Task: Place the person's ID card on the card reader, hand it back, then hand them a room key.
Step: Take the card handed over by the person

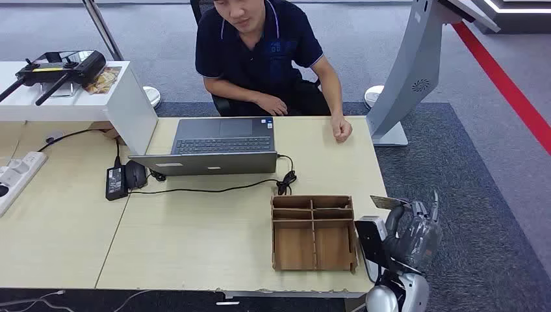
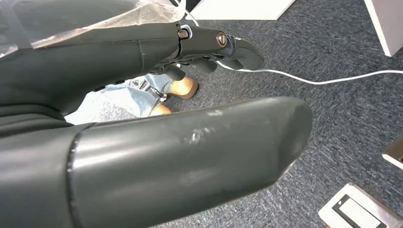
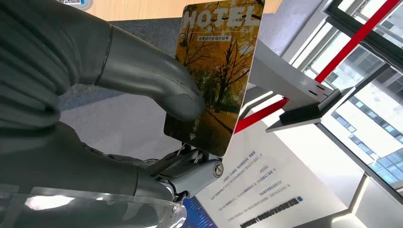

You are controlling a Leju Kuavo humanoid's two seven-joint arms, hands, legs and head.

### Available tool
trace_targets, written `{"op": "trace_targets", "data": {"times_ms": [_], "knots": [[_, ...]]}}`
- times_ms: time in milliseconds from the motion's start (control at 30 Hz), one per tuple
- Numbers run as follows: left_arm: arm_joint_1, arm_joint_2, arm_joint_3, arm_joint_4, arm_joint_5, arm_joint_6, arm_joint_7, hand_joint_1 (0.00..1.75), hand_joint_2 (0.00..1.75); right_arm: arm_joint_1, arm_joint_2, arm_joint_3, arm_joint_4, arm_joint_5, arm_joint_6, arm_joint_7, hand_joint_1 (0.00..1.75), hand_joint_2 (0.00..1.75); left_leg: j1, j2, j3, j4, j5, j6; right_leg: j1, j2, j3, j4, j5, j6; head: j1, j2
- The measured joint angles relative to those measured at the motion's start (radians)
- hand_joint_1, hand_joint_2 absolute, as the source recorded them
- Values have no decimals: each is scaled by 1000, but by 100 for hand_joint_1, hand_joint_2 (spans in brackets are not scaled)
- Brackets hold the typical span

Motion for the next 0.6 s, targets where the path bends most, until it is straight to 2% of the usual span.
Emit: {"op": "trace_targets", "data": {"times_ms": [600], "knots": [[0, 0, -1, 0, 12, 3, 5, 0, 0, -2, -2, -30, 61, 57, 0, 35, 175, 175, 0, 0, 0, 0, 0, 0, 0, 0, 0, 0, 0, 0, 0, 0]]}}
